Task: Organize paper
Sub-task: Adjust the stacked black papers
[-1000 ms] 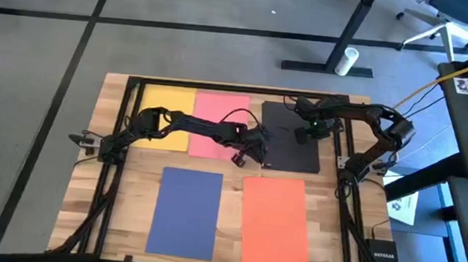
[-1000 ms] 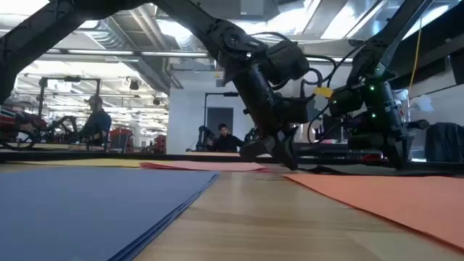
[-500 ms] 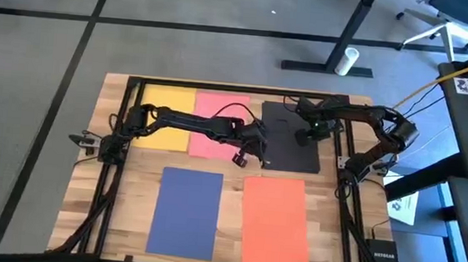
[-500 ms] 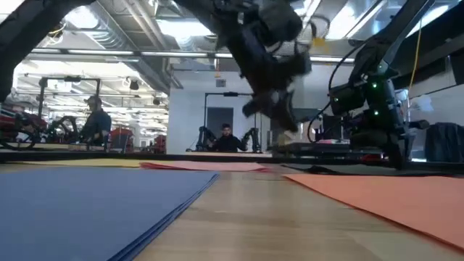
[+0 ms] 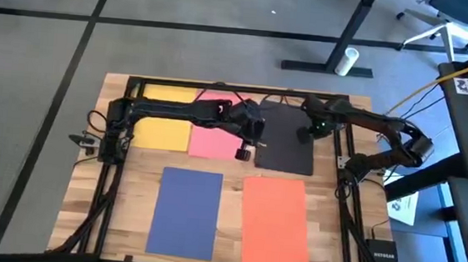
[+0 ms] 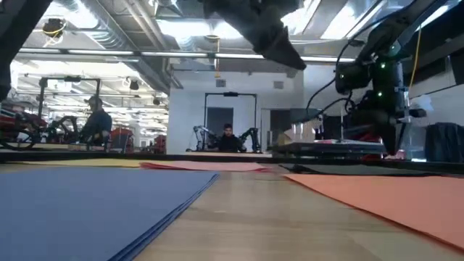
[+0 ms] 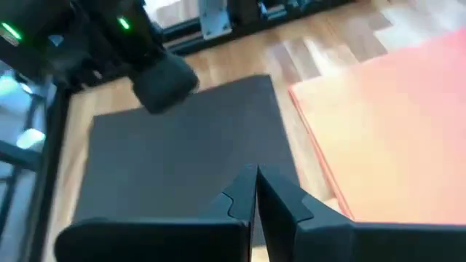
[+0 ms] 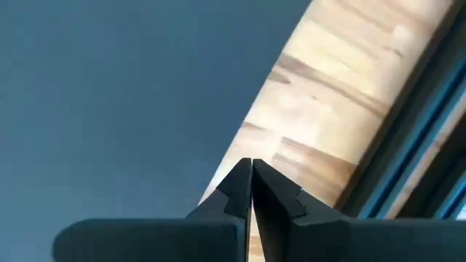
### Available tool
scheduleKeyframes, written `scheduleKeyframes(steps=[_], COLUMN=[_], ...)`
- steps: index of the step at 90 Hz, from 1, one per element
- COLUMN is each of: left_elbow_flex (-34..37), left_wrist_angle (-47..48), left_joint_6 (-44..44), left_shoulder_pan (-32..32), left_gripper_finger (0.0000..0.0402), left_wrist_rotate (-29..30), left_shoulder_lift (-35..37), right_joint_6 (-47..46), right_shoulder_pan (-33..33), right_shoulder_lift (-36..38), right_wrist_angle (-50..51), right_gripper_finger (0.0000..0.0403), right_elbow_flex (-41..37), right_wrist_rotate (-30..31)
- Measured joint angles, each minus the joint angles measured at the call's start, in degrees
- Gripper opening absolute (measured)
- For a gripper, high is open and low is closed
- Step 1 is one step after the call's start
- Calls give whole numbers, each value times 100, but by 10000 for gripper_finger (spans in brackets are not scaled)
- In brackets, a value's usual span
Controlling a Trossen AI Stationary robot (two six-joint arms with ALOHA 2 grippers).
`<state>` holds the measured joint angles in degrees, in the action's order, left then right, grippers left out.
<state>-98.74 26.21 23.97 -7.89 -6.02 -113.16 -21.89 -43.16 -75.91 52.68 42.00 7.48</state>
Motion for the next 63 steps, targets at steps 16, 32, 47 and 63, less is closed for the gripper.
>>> scheduleKeyframes(steps=[16, 32, 47, 63], left_elbow_flex=[551, 1348, 2416, 3604], left_wrist_angle=[7, -882, -2362, -3490], left_joint_6=[14, -588, -1083, -1582], left_shoulder_pan=[41, -47, -119, -110], left_gripper_finger=[0, 0, 0, 0], left_wrist_rotate=[-98, -1374, -1409, -877], left_shoulder_lift=[-9, 270, 882, 1766], right_joint_6=[371, 463, 438, 434], right_shoulder_pan=[732, 1803, 2547, 2902], right_shoulder_lift=[231, 141, 141, 139], right_wrist_angle=[-333, -958, -1644, -2222], right_gripper_finger=[0, 0, 0, 0], right_elbow_flex=[7, 9, 11, 19], right_wrist_rotate=[-429, -616, -613, -809])
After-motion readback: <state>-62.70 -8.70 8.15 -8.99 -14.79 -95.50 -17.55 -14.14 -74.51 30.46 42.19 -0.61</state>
